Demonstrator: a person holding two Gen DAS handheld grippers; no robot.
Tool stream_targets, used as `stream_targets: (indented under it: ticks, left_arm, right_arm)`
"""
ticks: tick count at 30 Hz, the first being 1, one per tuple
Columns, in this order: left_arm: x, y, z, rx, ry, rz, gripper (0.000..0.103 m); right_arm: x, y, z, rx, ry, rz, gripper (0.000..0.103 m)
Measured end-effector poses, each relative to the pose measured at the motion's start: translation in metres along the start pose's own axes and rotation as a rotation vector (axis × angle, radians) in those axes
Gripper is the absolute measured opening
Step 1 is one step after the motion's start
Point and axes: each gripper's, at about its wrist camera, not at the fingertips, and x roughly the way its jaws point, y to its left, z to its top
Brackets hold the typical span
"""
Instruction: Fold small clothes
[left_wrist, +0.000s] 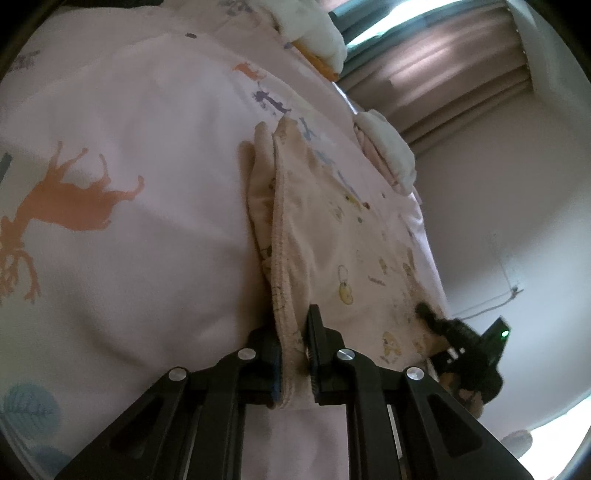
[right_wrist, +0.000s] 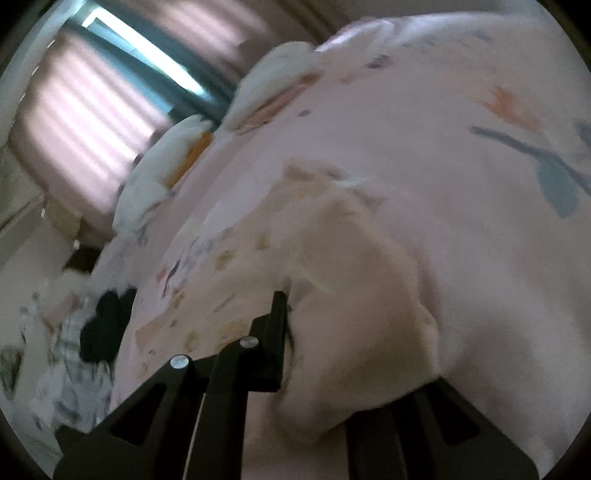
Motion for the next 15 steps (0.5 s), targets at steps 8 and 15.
stream_targets:
  ticks: [8,15]
  left_arm:
    - [-0.001,0.001,0.002,-0.015,0.005,-0.011,0.013]
    - [-0.002,0.002,0.002,-0.023,0.012,-0.018,0.013]
  right_arm:
    - [0.006,0.102,-0.005,-0.261,0.037,0.154,0.010]
    - [0.048,0.134,-0.039,-0.330,0.181,0.188,0.010]
